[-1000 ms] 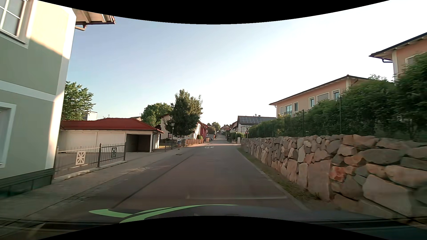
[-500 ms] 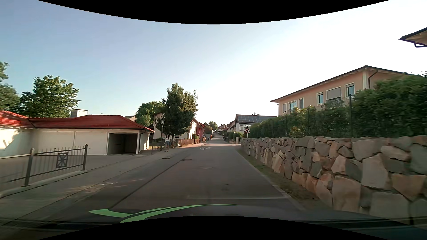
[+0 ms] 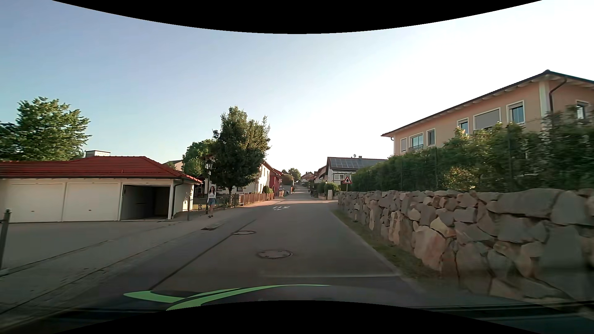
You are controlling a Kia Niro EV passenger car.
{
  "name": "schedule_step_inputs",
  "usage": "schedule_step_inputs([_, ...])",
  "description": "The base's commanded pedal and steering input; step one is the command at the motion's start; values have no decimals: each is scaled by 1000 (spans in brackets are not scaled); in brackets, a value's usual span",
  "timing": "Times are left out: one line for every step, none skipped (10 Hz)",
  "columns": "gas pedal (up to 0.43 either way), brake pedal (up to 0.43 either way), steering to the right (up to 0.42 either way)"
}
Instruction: Follow the waypoints while adhering to traffic rules and regulations
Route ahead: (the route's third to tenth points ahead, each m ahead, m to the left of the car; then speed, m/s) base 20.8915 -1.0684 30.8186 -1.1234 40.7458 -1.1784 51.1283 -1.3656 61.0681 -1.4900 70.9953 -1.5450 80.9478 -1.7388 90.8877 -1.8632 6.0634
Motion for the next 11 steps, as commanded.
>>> schedule_step_inputs([130, 0, 2])
schedule_step_inputs([130, 0, 1])
schedule_step_inputs([130, 0, 1])
schedule_step_inputs([130, 0, 1])
schedule_step_inputs([138, 0, 1])
schedule_step_inputs([138, 0, 1])
schedule_step_inputs([138, 0, 1])
schedule_step_inputs([138, 0, 1])
schedule_step_inputs([150, 0, 1])
schedule_step_inputs([150, 0, 2])
schedule_step_inputs([150, 0, 2])
